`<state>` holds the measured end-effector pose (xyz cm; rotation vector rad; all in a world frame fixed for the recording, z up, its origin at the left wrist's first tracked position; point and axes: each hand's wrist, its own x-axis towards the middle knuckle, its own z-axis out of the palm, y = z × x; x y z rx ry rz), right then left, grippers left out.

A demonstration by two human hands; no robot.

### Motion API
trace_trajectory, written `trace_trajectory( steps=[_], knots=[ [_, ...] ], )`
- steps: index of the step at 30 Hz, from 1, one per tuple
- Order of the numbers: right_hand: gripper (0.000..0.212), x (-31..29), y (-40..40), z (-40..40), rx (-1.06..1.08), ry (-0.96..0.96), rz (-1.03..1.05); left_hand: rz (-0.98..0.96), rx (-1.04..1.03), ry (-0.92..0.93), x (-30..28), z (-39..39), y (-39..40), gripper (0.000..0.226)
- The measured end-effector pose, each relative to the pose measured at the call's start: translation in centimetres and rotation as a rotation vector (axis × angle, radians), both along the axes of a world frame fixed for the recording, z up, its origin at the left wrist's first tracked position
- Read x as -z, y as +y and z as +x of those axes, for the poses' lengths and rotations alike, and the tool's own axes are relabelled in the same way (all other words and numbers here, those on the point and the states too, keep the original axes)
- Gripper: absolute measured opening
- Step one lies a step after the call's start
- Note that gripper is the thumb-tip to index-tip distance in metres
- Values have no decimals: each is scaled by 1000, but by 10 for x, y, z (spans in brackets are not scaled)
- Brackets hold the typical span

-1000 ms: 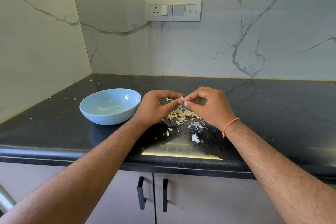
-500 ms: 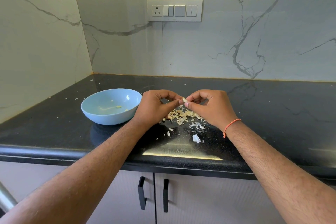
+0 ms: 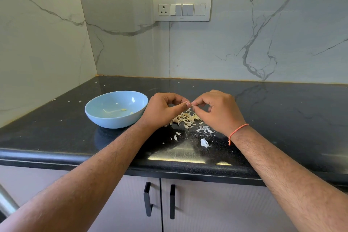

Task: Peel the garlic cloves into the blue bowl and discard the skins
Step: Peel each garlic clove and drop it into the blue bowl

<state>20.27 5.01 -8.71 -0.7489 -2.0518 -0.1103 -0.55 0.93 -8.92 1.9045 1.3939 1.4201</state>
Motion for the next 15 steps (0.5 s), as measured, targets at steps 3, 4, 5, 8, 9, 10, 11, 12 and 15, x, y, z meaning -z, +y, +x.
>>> trace_trajectory(
  steps=[3,4,5,8,9,10,11,12,15],
  knots=[
    [11,-1,-1,1,-9,56,-112,-5,17,-65,0,1,0,15],
    [13,-1,-1,1,-6,79,-170,1,20,-78,0,2,0,15],
    [15,-1,-2,1,-7,101,-227,10,21,-84,-1,2,-1,15],
    [15,-2,-6,0,-50,160,-326,38,20,-71,-1,1,-1,14],
    [12,-3,-7,0,-63,169,-339,46,22,-71,-1,1,-1,14],
    [10,-4,-8,0,-70,174,-349,54,23,-72,0,0,0,14],
    [9,-4,-10,-1,-76,176,-354,61,19,-72,0,0,0,14],
    [9,-5,-11,-1,-81,177,-355,68,15,-66,1,0,1,14],
    [13,-5,-13,-1,-89,185,-348,70,-8,-44,4,-2,5,11]
  ],
)
